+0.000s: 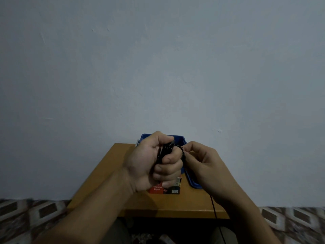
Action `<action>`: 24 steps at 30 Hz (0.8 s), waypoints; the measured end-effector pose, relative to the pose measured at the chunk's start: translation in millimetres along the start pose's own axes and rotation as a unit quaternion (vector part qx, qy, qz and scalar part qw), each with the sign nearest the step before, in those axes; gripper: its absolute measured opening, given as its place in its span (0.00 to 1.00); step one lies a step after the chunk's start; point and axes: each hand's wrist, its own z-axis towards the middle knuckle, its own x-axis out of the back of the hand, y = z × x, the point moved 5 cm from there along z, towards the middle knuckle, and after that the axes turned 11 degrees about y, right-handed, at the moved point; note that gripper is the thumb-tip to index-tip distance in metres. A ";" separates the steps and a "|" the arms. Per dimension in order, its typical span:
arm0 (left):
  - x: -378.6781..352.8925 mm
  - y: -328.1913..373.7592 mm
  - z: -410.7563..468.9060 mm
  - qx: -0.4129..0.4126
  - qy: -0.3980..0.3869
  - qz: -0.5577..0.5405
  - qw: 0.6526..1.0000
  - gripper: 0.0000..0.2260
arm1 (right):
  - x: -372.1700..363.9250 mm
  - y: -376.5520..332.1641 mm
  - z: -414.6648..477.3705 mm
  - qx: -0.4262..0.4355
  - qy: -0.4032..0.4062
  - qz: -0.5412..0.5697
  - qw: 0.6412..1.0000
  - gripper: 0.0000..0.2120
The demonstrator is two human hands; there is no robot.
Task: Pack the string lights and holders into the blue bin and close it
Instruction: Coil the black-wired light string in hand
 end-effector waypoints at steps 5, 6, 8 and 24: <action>2.9 4.1 1.8 -0.033 0.024 -0.024 0.999 0.21 | -4.7 -0.1 -2.6 -0.013 -0.023 -0.004 1.000 0.11; 4.1 5.1 2.0 -0.036 0.031 -0.025 0.999 0.21 | -5.2 1.8 -2.4 -0.025 -0.021 0.000 0.999 0.12; 6.4 6.8 2.1 -0.041 0.044 -0.026 0.998 0.22 | -4.9 4.7 -1.6 -0.044 -0.013 0.015 0.999 0.14; 3.0 9.9 1.2 -0.065 0.069 -0.102 0.990 0.24 | -7.1 8.7 -3.0 -0.002 -0.006 -0.006 1.000 0.09</action>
